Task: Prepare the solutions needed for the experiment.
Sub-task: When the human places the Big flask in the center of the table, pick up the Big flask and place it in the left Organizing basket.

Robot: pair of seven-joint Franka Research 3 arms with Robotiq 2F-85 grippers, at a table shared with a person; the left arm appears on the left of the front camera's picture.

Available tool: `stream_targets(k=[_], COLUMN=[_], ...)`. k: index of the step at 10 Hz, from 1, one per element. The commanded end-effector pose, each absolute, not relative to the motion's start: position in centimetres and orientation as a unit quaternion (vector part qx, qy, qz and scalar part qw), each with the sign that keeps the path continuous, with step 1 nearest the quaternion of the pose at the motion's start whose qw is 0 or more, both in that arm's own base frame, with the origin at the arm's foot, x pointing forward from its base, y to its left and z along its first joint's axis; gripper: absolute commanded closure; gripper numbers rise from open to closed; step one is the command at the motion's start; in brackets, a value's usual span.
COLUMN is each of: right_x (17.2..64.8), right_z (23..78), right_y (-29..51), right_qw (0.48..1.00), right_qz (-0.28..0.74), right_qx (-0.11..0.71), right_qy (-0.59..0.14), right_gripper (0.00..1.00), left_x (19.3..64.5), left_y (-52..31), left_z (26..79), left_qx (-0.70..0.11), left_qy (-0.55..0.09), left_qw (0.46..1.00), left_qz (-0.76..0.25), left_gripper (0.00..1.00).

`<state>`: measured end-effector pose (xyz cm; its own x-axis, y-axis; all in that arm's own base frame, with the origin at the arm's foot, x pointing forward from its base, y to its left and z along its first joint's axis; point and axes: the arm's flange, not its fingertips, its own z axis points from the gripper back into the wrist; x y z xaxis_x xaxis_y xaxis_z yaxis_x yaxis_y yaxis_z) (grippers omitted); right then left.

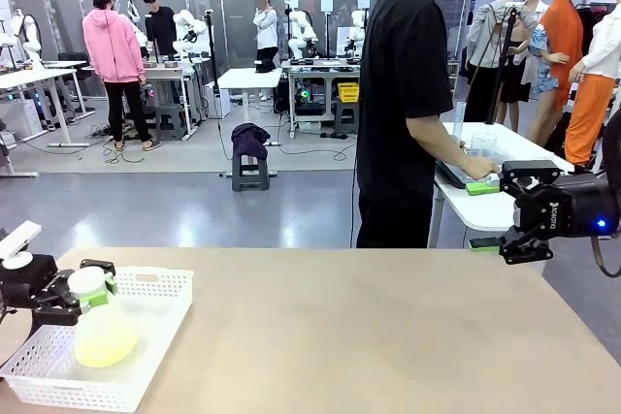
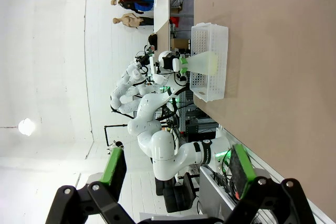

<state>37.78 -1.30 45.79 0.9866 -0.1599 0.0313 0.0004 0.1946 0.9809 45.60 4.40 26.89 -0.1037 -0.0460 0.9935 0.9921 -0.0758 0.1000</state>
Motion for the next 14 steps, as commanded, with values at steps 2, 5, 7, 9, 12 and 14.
stream_targets(k=[2, 5, 7, 9, 12, 14], right_x=[37.8, 37.8, 37.8, 37.8, 37.8, 37.8], right_z=[46.0, 46.0, 46.0, 46.0, 46.0, 46.0], right_y=[-1.4, -1.4, -1.4, -1.4, -1.4, -1.4], right_qw=[0.77, 0.77, 0.77, 0.77, 0.77, 0.77], right_qz=[-0.049, -0.049, -0.049, -0.049, -0.049, -0.049], right_qx=[0.633, 0.633, 0.633, 0.633, 0.633, 0.633], right_qy=[-0.063, -0.063, -0.063, -0.063, -0.063, -0.063], right_gripper=[0.0, 0.0, 0.0, 0.0, 0.0, 0.0], left_x=[45.6, 46.1, 45.8, 45.8, 45.8, 45.8], left_y=[4.6, 5.4, 5.2, 5.2, 5.2, 5.2], left_z=[27.1, 27.7, 27.1, 27.1, 27.1, 27.1], left_qx=[-0.467, -0.464, -0.472, -0.472, -0.472, -0.472], left_qy=[-0.483, -0.472, -0.491, -0.491, -0.491, -0.491], left_qw=[0.485, 0.502, 0.482, 0.482, 0.482, 0.482], left_qz=[-0.56, -0.557, -0.552, -0.552, -0.552, -0.552], left_gripper=[0.43, 0.21, 0.21, 0.21, 0.21, 0.21])
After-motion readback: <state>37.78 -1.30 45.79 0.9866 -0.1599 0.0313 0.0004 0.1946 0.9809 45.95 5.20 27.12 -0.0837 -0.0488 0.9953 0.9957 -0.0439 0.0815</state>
